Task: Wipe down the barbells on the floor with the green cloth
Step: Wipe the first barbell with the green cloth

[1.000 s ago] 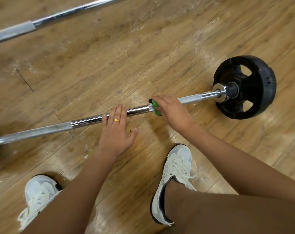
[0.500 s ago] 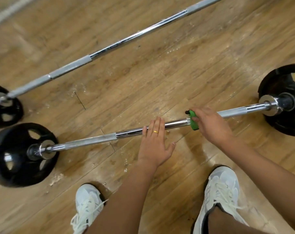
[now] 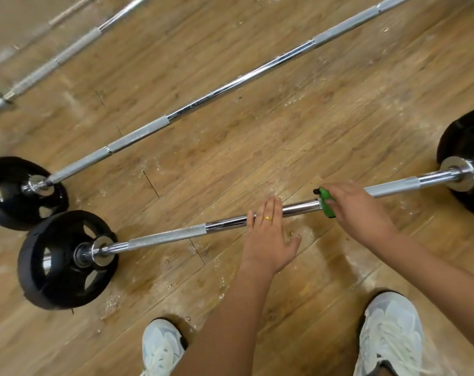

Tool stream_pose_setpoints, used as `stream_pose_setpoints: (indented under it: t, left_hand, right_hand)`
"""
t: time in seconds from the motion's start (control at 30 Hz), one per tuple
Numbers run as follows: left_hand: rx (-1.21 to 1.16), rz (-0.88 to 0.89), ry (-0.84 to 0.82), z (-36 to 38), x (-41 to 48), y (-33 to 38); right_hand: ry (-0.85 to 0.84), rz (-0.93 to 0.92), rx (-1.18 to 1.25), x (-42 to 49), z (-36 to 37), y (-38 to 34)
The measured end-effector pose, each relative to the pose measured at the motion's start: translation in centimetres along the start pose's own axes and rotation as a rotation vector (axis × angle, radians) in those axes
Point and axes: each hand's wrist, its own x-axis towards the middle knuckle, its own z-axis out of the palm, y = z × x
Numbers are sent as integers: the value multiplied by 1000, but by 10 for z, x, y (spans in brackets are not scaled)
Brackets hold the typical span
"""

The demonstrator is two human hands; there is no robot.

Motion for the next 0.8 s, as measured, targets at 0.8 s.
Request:
stream_pose_setpoints:
  t: [0.8]
  left_hand:
    - [60,19,-62,-17,35,-14]
  right_hand:
    - [0,-45,-38,29,-11,14]
